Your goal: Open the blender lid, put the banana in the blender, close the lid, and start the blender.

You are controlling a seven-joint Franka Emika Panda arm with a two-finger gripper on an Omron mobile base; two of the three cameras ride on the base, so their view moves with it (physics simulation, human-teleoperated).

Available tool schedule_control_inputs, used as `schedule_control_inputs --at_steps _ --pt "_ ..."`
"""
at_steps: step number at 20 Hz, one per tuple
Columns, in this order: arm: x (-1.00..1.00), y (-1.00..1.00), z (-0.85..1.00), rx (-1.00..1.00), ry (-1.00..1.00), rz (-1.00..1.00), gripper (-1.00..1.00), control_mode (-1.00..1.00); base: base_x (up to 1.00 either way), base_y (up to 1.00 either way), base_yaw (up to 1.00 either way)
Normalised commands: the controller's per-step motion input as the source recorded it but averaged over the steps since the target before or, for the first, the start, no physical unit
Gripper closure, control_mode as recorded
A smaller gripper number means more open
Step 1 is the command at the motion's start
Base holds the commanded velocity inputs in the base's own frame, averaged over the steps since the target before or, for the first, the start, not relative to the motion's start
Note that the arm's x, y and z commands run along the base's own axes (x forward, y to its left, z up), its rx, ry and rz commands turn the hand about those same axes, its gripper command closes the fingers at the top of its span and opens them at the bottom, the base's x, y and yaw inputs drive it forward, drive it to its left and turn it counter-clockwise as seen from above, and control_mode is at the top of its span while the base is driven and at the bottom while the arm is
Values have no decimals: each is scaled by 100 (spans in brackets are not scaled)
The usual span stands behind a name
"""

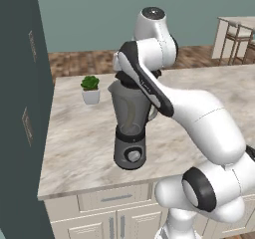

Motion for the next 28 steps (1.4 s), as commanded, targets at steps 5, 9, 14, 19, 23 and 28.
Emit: schedule_control_inputs --at_steps 5,9,14,19,23,28 --pt "16 33 -6 0 0 0 100 -100 0 0 0" --pt "0 18 -8 0 0 0 100 -100 0 0 0" --pt "0 1 -2 0 0 0 100 -100 0 0 0" --pt "2 0 -7 0 5 0 100 -100 0 0 0" --pt "0 -12 -20 0 6 0 100 -100 0 0 0" --pt "-8 -35 -26 0 1 0 100 -100 0 0 0"
